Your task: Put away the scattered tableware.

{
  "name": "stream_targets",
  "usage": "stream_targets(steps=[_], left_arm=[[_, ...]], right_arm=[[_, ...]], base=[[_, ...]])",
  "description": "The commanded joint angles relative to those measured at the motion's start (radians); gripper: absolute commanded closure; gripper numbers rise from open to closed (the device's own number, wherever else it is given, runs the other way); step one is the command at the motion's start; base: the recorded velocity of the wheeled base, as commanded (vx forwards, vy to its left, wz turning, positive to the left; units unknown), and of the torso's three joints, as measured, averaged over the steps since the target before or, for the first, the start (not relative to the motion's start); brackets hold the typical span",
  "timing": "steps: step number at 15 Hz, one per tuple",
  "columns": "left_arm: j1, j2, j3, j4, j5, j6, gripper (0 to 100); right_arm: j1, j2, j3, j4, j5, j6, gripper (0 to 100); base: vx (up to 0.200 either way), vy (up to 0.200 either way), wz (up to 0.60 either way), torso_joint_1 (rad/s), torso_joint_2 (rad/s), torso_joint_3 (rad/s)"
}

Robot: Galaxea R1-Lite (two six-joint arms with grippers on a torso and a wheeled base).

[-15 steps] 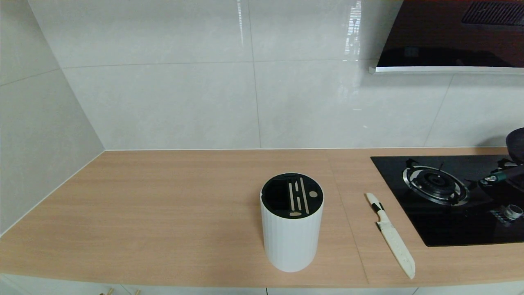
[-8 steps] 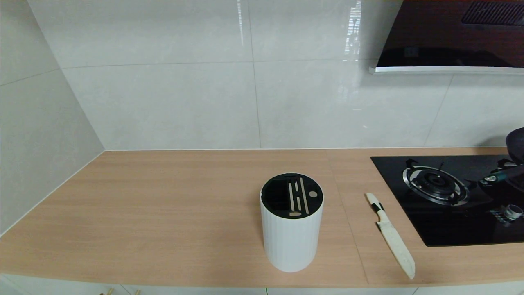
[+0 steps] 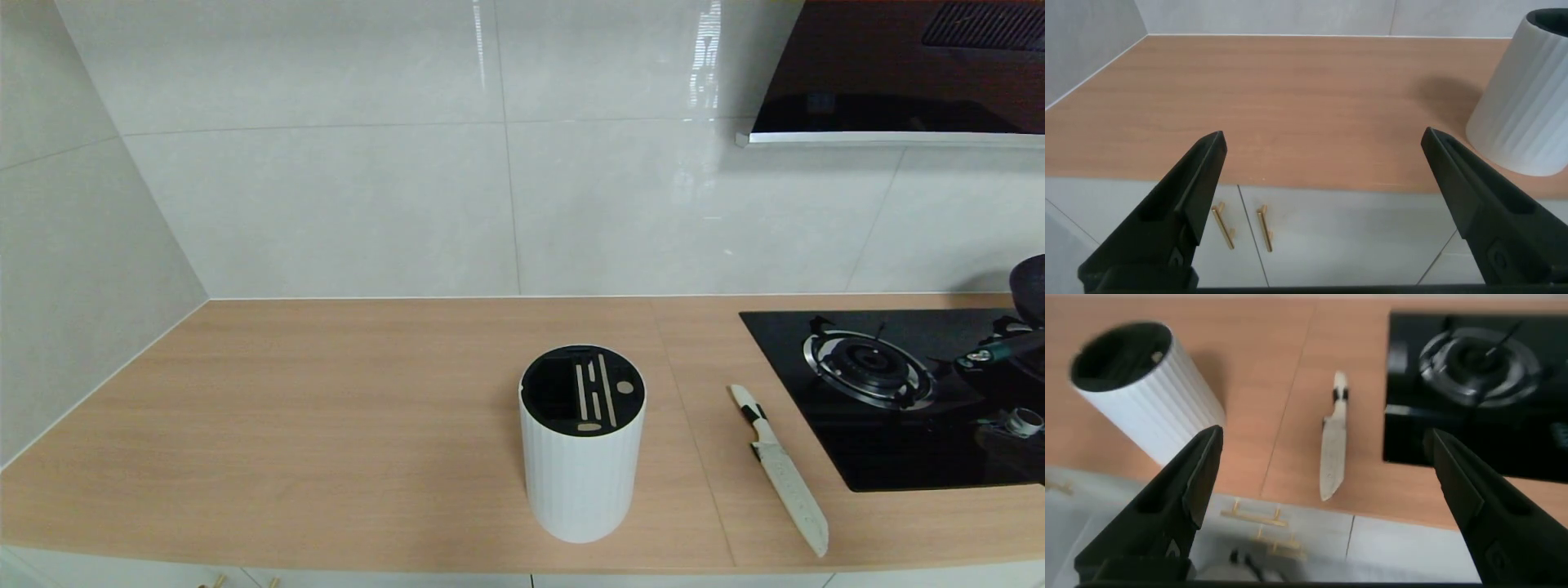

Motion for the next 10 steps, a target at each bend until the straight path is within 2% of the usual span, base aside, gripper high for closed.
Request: stream_targets(steps=[1, 4, 7, 8, 10], left_arm=[[0.0, 0.0, 0.0, 0.0, 0.0, 0.0, 0], [0.0, 0.0, 0.0, 0.0, 0.0, 0.0, 0], [0.0, 0.0, 0.0, 0.0, 0.0, 0.0, 0], [0.0, 0.0, 0.0, 0.0, 0.0, 0.0, 0], [0.0, 0.0, 0.0, 0.0, 0.0, 0.0, 0]], right_arm=[[0.097, 0.336, -0.091, -0.056, -0.04, -0.001, 0], [0.131, 0.52, -0.112, -0.165, -0.129, -0.023, 0], [0.152, 0.678, -0.12, -0.283, -0.135, -0.023, 0], [0.158, 0.819, -0.109, -0.417, -0.188, -0.021, 0], [0.158, 0.922, -0.098, -0.495, -0.24, -0.02, 0]], base=[[0.0, 0.0, 0.0, 0.0, 0.0, 0.0], [0.0, 0.0, 0.0, 0.0, 0.0, 0.0], [0.0, 0.0, 0.0, 0.0, 0.0, 0.0], [0.0, 0.0, 0.0, 0.0, 0.0, 0.0], [0.0, 0.0, 0.0, 0.0, 0.0, 0.0]])
